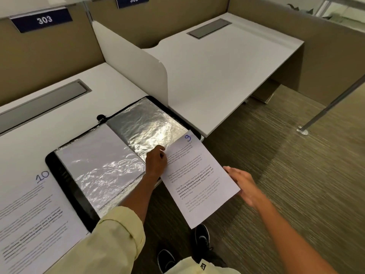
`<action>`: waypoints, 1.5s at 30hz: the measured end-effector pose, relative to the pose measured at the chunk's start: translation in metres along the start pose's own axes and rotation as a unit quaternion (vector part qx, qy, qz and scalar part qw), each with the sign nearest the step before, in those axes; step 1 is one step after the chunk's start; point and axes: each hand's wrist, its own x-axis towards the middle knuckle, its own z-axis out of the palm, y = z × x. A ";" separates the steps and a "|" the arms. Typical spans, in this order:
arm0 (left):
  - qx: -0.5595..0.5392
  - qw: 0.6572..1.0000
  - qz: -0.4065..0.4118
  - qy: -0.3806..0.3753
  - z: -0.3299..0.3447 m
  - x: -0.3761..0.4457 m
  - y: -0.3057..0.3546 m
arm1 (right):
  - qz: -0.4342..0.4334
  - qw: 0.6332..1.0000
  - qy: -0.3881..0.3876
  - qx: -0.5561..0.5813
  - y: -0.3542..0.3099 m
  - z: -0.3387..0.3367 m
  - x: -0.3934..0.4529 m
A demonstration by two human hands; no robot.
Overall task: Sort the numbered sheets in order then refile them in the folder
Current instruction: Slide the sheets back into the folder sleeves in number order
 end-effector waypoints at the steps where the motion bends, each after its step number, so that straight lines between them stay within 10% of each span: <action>1: 0.007 1.000 -0.001 -0.001 0.000 0.000 0.000 | -0.002 0.999 -0.022 -0.032 -0.006 -0.001 0.006; 18: 0.149 0.989 0.008 -0.020 0.012 0.022 0.018 | -0.184 0.902 -0.099 -0.378 -0.043 0.061 0.082; 30: 0.202 0.975 0.055 0.075 0.017 0.026 0.048 | -0.306 0.662 -0.063 -0.681 -0.040 0.092 0.106; 38: 0.190 0.971 0.102 0.108 0.026 0.013 0.050 | -0.254 0.704 -0.055 -0.661 -0.058 0.101 0.126; 45: 0.210 0.972 0.066 0.080 0.028 -0.007 0.028 | -0.174 0.847 -0.104 -0.491 -0.058 0.080 0.141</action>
